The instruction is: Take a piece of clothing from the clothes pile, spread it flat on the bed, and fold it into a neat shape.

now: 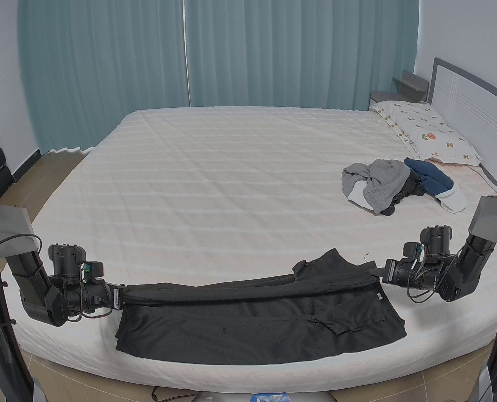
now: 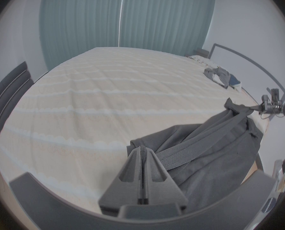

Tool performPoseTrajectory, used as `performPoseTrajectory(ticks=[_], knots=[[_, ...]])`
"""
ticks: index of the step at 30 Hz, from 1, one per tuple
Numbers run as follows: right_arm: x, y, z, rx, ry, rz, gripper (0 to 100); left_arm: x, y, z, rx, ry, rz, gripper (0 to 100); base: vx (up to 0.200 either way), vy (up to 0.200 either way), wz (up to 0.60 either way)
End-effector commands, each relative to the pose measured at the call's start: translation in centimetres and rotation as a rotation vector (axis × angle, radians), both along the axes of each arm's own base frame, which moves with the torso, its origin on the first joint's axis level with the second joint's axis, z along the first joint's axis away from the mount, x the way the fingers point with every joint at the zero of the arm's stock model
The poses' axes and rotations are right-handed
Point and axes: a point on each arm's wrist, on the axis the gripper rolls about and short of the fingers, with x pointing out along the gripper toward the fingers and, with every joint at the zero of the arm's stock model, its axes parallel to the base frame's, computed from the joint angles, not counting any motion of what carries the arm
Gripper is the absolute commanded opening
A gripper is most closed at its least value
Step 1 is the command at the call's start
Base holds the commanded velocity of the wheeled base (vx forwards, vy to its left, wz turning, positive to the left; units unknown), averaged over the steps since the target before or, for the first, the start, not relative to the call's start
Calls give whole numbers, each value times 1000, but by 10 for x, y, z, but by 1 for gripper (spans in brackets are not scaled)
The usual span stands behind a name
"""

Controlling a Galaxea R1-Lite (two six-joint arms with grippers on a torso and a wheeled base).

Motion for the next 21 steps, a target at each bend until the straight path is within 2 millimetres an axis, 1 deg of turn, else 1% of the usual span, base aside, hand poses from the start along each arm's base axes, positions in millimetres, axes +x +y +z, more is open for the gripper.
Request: performPoseTrajectory(ticks=[1, 11, 21], knots=[[-10, -2, -5, -25, 22, 14, 0, -11, 2, -6, 27, 37, -17, 0, 0, 0, 0], [-25, -4, -10, -49, 34, 53, 0, -27, 4, -11, 83, 73, -81, 0, 0, 0, 0], [-37, -10, -16, -88, 59, 72, 0, -32, 3, -17, 112, 95, -115, 0, 0, 0, 0]])
